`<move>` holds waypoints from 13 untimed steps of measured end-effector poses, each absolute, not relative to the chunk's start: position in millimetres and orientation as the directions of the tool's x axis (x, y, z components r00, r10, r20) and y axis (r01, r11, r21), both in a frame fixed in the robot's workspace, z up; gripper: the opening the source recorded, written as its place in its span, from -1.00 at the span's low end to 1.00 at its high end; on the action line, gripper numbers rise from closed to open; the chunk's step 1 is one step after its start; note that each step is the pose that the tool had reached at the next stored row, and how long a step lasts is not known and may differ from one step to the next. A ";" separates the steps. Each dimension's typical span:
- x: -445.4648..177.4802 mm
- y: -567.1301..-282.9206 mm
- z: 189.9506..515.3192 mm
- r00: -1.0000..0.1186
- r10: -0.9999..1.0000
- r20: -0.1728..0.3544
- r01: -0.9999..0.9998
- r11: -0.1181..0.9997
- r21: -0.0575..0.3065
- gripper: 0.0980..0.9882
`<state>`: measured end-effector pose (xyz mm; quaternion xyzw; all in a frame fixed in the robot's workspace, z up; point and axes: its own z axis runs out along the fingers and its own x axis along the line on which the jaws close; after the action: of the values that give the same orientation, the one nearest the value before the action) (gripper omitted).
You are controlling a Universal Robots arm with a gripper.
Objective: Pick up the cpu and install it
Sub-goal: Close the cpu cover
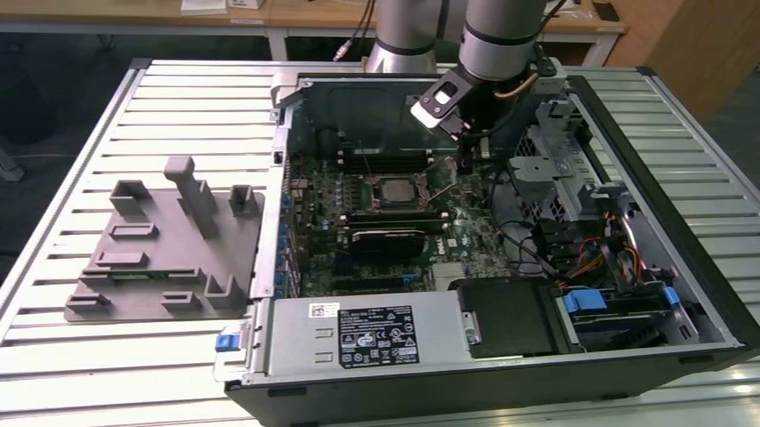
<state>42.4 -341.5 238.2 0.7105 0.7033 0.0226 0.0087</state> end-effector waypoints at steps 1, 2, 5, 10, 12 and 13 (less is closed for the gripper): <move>40.5 -341.5 238.2 0.010 1.000 0.020 0.999 -0.010 0.044 -0.98; 38.3 -341.5 238.1 0.010 1.000 0.020 0.999 -0.011 0.044 -0.98; 33.3 -341.5 238.0 0.010 1.000 0.020 0.999 -0.011 0.044 -0.98; 27.4 -341.5 237.9 0.010 1.000 0.020 0.999 -0.011 0.044 -0.98; 25.0 -341.5 237.9 0.010 1.000 0.020 0.999 -0.011 0.044 -0.98; 23.6 -341.5 237.9 0.010 1.000 0.020 0.999 -0.011 0.044 -0.98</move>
<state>23.6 -341.5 237.9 0.7105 0.7033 0.0226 0.0087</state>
